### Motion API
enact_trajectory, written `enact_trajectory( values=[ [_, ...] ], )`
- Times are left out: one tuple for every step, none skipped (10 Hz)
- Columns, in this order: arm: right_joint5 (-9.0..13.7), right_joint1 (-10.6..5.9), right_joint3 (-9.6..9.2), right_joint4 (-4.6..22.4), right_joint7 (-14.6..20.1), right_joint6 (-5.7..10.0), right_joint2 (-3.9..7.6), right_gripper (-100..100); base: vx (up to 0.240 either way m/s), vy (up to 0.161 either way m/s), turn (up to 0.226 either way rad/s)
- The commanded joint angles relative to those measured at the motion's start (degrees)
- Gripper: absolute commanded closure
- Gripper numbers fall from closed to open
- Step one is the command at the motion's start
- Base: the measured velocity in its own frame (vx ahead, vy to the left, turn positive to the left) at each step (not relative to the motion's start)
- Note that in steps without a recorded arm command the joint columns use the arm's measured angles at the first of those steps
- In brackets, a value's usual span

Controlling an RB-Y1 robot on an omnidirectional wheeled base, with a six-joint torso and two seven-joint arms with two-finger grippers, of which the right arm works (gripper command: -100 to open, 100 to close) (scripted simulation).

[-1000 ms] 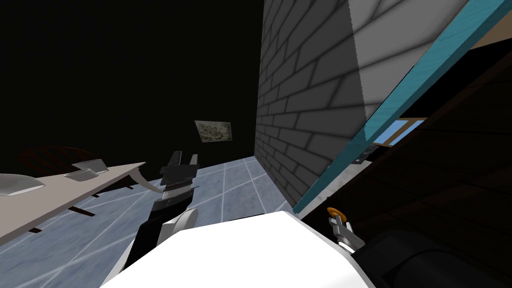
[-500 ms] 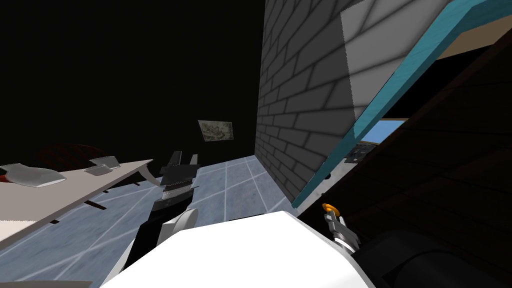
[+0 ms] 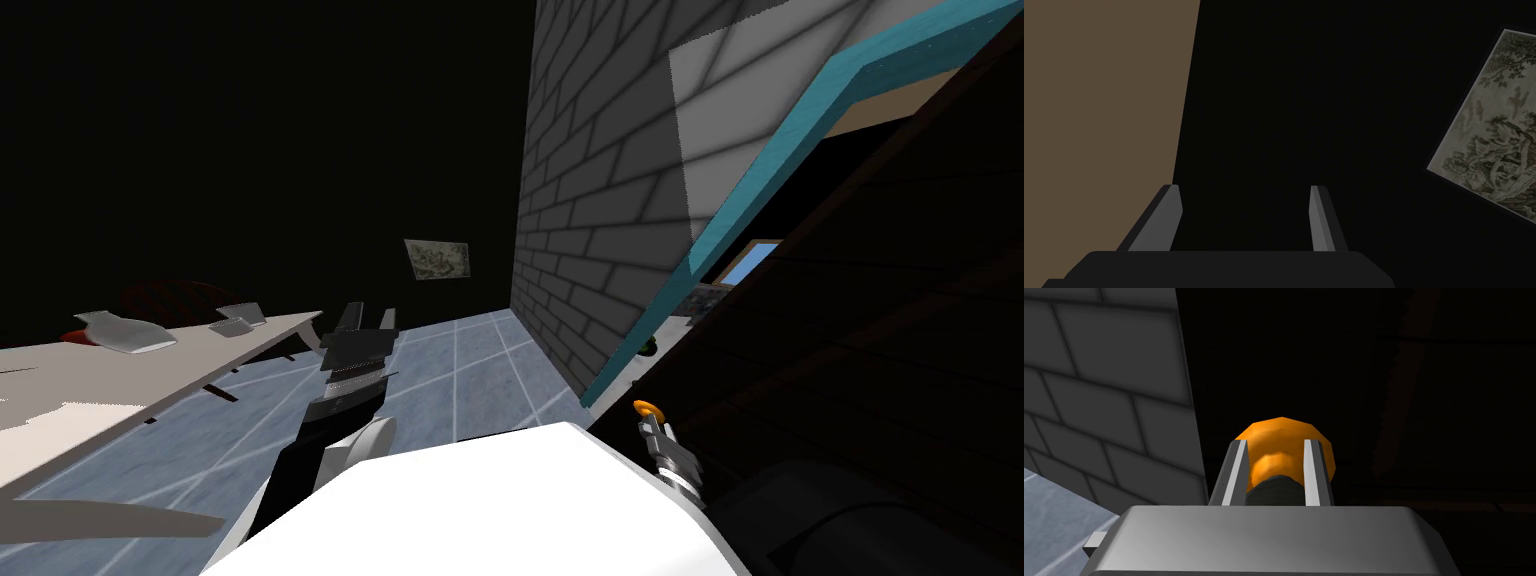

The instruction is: Pull the door open

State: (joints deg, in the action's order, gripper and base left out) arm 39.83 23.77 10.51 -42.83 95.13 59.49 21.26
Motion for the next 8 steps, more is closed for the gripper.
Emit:
enact_trajectory(
  values=[
    [-0.3,1.17,-0.94,-1.4,-0.1,-1.68,-1.05,100,-0.120,0.016,0.014],
    [-0.2,0.77,-0.31,-1.4,0.0,-0.41,-0.17,100,-0.041,0.015,0.005],
    [-1.0,1.16,-1.36,-2.0,0.5,-0.12,-0.03,100,-0.148,0.063,0.054],
    [-1.2,1.26,-1.65,-2.1,0.6,-0.06,-0.01,100,-0.200,0.046,0.047],
    [-2.0,1.59,-2.64,-2.4,1.0,0.14,0.05,100,-0.219,0.031,0.058],
    [-2.5,1.84,-3.36,-2.6,1.3,0.28,0.10,100,-0.228,0.052,0.057],
    [-3.1,2.09,-4.09,-2.7,1.6,0.43,0.14,100,-0.212,0.092,0.042],
    [-3.6,2.33,-4.81,-2.9,1.9,0.58,0.19,100,-0.206,0.103,0.024]
  ],
)
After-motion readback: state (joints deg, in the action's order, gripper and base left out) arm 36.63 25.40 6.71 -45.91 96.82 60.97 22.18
